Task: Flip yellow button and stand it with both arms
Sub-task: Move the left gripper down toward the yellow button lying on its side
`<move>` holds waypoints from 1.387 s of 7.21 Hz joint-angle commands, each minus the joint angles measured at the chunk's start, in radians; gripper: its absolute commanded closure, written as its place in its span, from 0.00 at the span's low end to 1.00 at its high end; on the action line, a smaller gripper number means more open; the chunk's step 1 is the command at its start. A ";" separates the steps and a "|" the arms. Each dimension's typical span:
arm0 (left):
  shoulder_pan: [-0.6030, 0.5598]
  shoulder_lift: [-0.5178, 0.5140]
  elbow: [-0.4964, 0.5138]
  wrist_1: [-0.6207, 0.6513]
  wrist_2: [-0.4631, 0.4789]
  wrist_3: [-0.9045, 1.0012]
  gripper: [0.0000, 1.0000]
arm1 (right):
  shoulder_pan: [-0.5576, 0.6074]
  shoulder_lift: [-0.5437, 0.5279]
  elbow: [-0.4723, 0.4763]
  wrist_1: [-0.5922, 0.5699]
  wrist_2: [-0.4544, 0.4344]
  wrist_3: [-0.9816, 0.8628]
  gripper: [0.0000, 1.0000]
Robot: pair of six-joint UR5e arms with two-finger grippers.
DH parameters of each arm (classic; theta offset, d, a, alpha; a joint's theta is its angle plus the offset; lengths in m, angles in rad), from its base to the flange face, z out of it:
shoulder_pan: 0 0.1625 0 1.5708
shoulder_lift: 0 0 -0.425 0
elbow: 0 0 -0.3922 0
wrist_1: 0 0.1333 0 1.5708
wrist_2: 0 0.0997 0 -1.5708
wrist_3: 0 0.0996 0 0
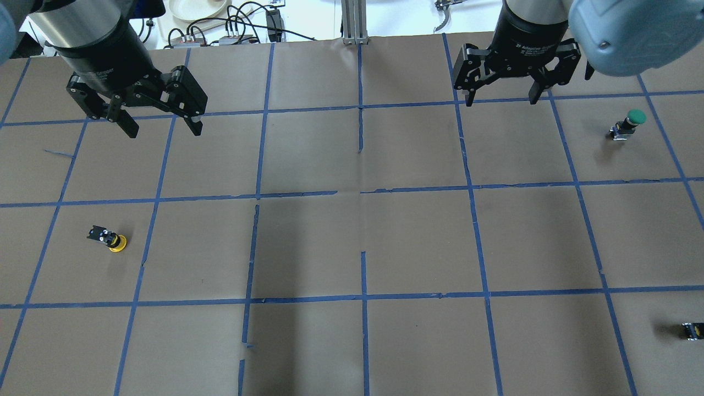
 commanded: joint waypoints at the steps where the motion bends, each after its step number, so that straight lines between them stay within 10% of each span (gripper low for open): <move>1: 0.001 0.001 -0.014 0.000 0.001 -0.002 0.00 | 0.000 0.000 0.000 0.001 0.000 0.000 0.00; 10: 0.341 0.009 -0.271 0.191 0.020 0.520 0.01 | 0.000 0.000 0.000 0.002 0.000 0.000 0.00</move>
